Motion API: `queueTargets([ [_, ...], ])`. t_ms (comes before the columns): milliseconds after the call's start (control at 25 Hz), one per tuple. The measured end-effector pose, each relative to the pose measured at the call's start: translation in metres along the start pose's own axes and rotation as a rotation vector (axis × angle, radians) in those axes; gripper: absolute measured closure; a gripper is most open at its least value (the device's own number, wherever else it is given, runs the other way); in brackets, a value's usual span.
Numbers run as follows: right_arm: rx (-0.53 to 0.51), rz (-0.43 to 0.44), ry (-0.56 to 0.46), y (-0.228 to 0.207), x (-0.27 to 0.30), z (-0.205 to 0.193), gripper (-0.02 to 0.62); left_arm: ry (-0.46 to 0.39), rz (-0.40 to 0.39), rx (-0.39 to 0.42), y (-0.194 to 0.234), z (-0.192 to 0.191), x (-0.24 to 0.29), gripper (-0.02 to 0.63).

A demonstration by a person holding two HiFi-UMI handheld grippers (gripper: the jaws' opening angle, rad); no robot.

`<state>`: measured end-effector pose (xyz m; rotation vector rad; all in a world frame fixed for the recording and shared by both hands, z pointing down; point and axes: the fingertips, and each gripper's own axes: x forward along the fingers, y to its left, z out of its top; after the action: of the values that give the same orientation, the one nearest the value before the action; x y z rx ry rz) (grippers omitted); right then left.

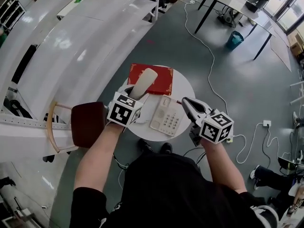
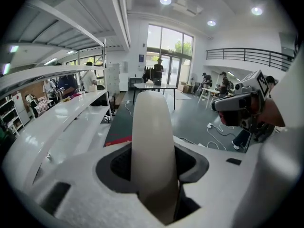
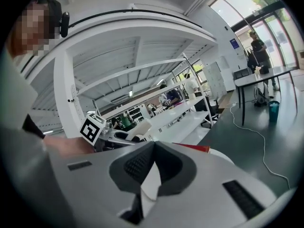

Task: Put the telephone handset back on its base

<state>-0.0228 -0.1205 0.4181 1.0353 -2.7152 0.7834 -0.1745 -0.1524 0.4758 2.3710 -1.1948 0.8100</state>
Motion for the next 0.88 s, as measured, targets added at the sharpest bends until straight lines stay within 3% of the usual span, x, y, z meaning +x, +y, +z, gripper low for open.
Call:
queueTargets([
  [360, -0.019, 0.063, 0.033, -0.013, -0.031, -0.027, 0.589, -0.016, 0.056, -0.068, -0.063, -0.021, 0.004, 0.405],
  [880, 0.016, -0.004, 0.051, -0.043, -0.043, -0.055, 0.589, -0.024, 0.066, -0.19, -0.098, -0.078, 0.039, 0.405],
])
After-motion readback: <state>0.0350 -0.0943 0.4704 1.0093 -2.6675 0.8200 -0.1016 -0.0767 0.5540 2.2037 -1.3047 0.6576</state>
